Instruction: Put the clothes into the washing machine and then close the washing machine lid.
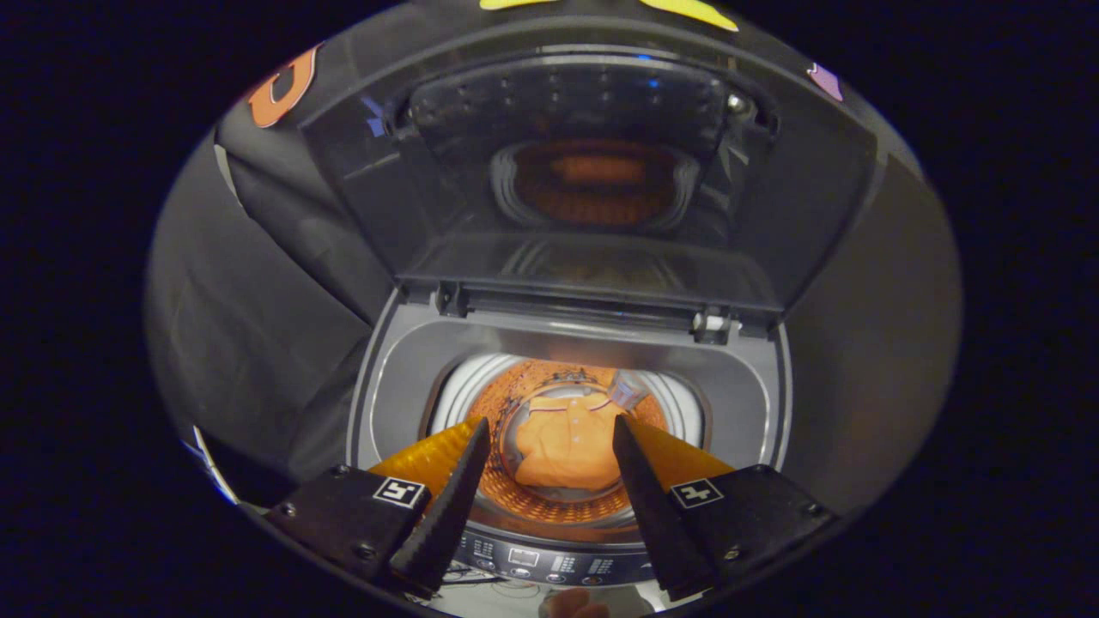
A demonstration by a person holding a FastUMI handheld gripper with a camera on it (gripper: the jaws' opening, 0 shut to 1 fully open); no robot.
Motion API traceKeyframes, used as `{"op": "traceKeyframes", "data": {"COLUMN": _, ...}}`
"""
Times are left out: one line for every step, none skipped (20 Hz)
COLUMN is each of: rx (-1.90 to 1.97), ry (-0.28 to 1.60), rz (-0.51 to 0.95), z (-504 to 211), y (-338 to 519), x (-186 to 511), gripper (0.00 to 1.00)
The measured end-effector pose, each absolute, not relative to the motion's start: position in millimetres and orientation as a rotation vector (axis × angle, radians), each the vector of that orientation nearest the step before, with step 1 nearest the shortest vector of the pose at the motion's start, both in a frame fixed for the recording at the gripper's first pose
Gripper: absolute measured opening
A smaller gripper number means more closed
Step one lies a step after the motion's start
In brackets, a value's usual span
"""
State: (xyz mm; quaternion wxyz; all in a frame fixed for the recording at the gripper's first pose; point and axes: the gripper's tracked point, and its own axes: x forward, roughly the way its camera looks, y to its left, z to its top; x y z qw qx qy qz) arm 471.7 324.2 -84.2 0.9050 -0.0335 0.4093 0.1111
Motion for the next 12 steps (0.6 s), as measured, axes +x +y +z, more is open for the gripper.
{"op": "traceKeyframes", "data": {"rx": -0.074, "ry": 0.831, "rz": 0.238, "z": -72.9, "y": 324.5, "x": 468.7, "gripper": 0.89}}
{"op": "traceKeyframes", "data": {"rx": -0.077, "ry": 0.812, "rz": 0.247, "z": -58.4, "y": 323.9, "x": 467.6, "gripper": 0.89}}
{"op": "traceKeyframes", "data": {"rx": -0.076, "ry": 0.79, "rz": 0.254, "z": -42.1, "y": 324.2, "x": 465.2, "gripper": 0.89}}
{"op": "traceKeyframes", "data": {"rx": -0.069, "ry": 0.775, "rz": 0.261, "z": -27.3, "y": 324.1, "x": 463.3, "gripper": 0.89}}
{"op": "traceKeyframes", "data": {"rx": -0.06, "ry": 0.762, "rz": 0.268, "z": -13.0, "y": 325.4, "x": 462.1, "gripper": 0.89}}
{"op": "traceKeyframes", "data": {"rx": -0.05, "ry": 0.744, "rz": 0.272, "z": 5.0, "y": 326.3, "x": 461.3, "gripper": 0.89}}
{"op": "traceKeyframes", "data": {"rx": -0.045, "ry": 0.724, "rz": 0.277, "z": 21.4, "y": 326.1, "x": 461.4, "gripper": 0.89}}
{"op": "traceKeyframes", "data": {"rx": -0.041, "ry": 0.702, "rz": 0.282, "z": 40.1, "y": 325.2, "x": 464.0, "gripper": 0.89}}
{"op": "traceKeyframes", "data": {"rx": -0.04, "ry": 0.68, "rz": 0.282, "z": 57.3, "y": 324.0, "x": 464.8, "gripper": 0.89}}
{"op": "traceKeyframes", "data": {"rx": -0.039, "ry": 0.657, "rz": 0.282, "z": 75.5, "y": 323.3, "x": 466.5, "gripper": 0.89}}
{"op": "traceKeyframes", "data": {"rx": -0.038, "ry": 0.635, "rz": 0.283, "z": 93.6, "y": 322.9, "x": 469.7, "gripper": 0.89}}
{"op": "traceKeyframes", "data": {"rx": -0.038, "ry": 0.613, "rz": 0.284, "z": 109.2, "y": 322.2, "x": 472.3, "gripper": 0.89}}
